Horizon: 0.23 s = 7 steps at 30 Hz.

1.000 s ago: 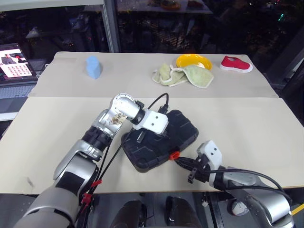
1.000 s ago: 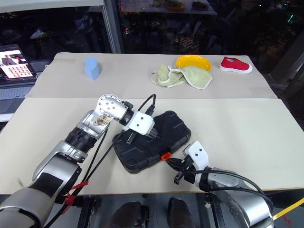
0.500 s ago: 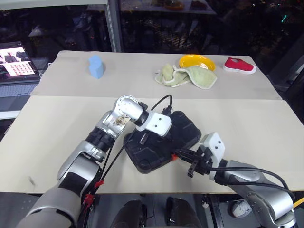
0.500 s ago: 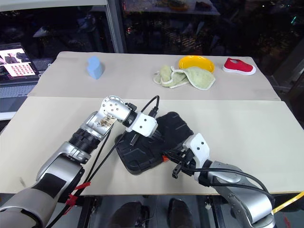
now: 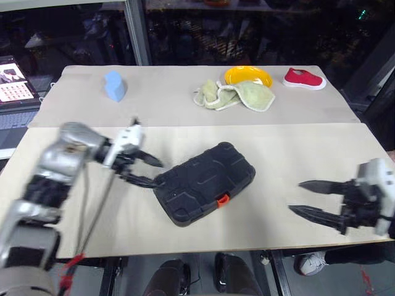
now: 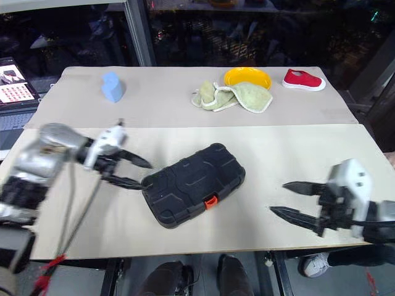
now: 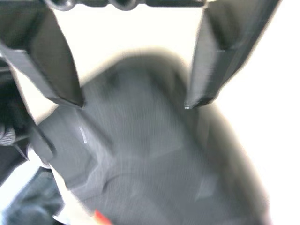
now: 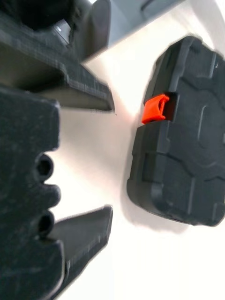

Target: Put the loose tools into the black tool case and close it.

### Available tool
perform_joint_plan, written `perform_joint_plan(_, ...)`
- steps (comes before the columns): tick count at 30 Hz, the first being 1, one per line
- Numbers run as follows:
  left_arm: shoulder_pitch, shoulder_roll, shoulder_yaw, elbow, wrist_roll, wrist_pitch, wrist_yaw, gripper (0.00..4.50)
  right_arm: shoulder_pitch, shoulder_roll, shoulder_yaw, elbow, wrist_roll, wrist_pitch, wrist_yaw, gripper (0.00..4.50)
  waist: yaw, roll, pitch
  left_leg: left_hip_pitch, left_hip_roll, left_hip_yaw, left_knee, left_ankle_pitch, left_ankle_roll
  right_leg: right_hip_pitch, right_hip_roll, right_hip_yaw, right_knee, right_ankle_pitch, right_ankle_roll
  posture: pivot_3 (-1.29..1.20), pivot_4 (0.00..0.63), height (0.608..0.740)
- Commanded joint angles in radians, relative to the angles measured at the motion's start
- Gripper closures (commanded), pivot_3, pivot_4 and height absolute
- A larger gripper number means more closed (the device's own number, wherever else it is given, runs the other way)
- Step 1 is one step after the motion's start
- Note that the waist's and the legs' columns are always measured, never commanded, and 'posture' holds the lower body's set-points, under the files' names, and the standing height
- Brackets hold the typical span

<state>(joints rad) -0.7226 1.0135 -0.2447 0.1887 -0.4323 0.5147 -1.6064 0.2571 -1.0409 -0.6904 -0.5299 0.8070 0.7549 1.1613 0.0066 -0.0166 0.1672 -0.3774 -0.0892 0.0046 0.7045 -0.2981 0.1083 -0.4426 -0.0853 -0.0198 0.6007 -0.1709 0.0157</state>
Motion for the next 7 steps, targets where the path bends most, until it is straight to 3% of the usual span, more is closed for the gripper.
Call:
perform_joint_plan(1, 0.036, 0.099, 0.102, -0.085, -0.108, 0.099, -0.008, 0.12, -0.011, -0.059, -0.080, 0.071, 0.039, 0.006, 0.123, 0.04, 0.012, 0.001, 0.001, 0.000, 0.000, 0.000, 0.000, 0.000, 0.000, 0.000, -0.001, 0.000, -0.001, 0.000, 0.000, 0.00, 0.150, 0.732)
perform_joint_plan(7, 0.155, 0.113, 0.245, -0.150, -0.125, 0.119, 0.067, 0.12, -0.127, -0.094, -0.036, 0.182, 0.065, 0.009, 0.140, 0.04, 0.026, 0.002, 0.001, -0.002, -0.003, 0.000, 0.000, -0.003, -0.009, 0.001, -0.005, -0.004, -0.006, 0.001, 0.002, 0.00, 0.150, 0.732)
